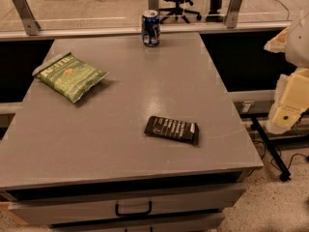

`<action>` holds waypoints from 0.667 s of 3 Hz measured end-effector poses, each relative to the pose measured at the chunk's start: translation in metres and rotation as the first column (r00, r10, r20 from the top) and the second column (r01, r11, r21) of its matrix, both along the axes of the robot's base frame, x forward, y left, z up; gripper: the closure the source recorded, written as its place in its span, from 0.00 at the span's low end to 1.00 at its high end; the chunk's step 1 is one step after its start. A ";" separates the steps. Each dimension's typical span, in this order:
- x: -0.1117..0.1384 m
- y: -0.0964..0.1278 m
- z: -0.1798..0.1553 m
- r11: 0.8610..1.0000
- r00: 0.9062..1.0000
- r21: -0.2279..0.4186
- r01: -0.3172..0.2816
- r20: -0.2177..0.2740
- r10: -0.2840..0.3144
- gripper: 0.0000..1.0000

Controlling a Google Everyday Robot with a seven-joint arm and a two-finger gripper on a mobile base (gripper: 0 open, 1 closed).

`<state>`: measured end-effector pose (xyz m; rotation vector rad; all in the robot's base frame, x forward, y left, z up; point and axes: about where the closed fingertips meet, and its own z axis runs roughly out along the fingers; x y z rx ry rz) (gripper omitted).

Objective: Move green jalapeno chip bag near pepsi can

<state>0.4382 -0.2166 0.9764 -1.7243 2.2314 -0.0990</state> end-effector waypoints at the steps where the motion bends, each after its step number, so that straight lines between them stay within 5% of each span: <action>1: 0.000 0.000 0.000 1.000 1.000 0.000 0.000 0.000 0.000 0.00; 2: 0.005 0.003 0.002 1.000 1.000 0.022 0.006 0.010 -0.006 0.00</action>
Offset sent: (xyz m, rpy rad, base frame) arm 0.0108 0.0059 -0.0016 0.0480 0.0016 -0.0122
